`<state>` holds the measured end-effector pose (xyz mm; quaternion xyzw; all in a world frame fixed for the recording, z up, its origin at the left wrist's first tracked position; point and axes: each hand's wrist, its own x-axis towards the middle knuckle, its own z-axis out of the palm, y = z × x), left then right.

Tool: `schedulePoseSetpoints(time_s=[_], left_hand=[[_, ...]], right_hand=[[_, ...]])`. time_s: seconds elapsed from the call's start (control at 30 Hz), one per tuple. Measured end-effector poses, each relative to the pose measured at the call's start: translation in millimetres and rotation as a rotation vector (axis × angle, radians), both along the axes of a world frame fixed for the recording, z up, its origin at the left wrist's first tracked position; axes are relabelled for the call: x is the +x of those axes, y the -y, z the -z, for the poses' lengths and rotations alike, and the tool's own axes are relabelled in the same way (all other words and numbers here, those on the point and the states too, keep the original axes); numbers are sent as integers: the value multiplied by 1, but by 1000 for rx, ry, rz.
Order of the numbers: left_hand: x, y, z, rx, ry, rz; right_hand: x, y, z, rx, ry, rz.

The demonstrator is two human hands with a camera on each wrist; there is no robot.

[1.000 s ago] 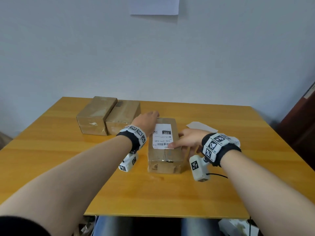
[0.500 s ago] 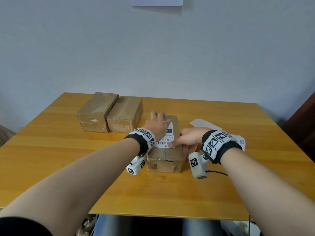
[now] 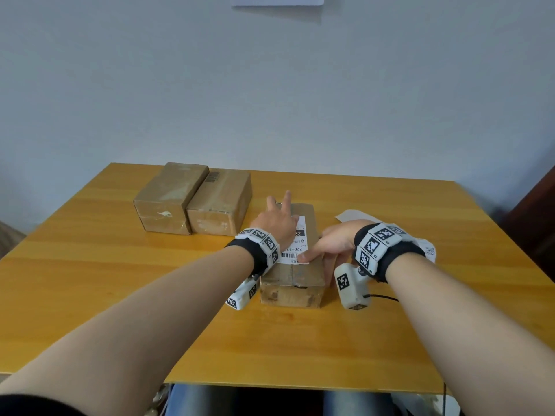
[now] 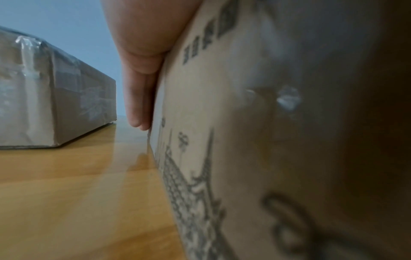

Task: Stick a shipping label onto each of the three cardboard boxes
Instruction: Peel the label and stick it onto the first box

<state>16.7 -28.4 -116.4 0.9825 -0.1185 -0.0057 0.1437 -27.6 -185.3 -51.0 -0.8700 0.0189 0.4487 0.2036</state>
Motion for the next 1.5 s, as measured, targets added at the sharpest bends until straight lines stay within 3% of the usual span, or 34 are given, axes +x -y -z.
schedulePoseSetpoints(time_s=[0.27,0.47,0.63,0.97,1.17,1.5], left_hand=[[3,0,-6,31,63,-33],[7,-1,-13,367,102,83],[23,-5,-7,431,137,115],[40,-8,-16,312,128,54],[56,-10,-17,437,100,165],[66,-16,-12,314,79,125]], right_hand=[[-2,2,4,40,-11,45],[-4,4,8,179,9,93],[-3,3,3,220,-12,82],[16,2,12,225,-116,24],[20,4,13,243,-84,44],[21,4,20,237,-85,53]])
